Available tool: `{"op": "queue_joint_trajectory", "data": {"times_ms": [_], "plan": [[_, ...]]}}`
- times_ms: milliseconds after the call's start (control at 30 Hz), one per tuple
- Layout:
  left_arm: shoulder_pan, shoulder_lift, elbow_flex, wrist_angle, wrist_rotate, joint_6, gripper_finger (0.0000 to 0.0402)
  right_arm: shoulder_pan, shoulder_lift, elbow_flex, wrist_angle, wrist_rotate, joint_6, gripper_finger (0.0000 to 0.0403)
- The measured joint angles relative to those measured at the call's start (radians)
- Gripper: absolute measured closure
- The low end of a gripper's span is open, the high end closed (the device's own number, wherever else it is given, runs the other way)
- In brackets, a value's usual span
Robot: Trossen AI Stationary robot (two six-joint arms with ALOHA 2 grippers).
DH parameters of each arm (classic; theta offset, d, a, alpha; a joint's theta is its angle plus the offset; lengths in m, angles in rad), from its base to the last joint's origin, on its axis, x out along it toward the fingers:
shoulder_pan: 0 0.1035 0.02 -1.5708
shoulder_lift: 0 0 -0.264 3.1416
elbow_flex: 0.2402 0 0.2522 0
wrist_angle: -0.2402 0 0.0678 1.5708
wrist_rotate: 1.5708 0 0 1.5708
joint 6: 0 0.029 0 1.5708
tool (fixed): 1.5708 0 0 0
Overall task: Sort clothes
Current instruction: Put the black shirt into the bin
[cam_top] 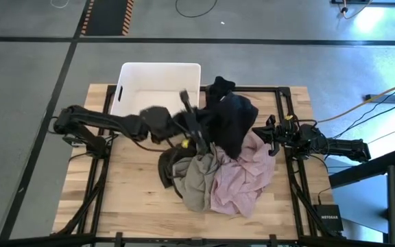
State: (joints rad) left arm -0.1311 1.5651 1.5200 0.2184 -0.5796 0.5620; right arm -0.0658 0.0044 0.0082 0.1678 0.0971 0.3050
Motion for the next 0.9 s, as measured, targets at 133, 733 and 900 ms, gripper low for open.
{"op": "queue_joint_trajectory", "data": {"times_ms": [133, 733, 900], "plan": [[0.035, -0.049, 0.0, 0.067, -0.012, 0.072, 0.0392, 0.0, 0.0, 0.0, -0.001, 0.0, 0.0, 0.0388], [0.132, -0.275, 0.002, 0.316, -0.064, 0.392, 0.0386, 0.0, 0.0, 0.0, -0.005, 0.001, 0.0, 0.0388], [0.156, -0.325, 0.002, 0.422, -0.15, 0.587, 0.0391, 0.0, 0.0, 0.0, -0.006, 0.022, 0.0, 0.0388]]}}
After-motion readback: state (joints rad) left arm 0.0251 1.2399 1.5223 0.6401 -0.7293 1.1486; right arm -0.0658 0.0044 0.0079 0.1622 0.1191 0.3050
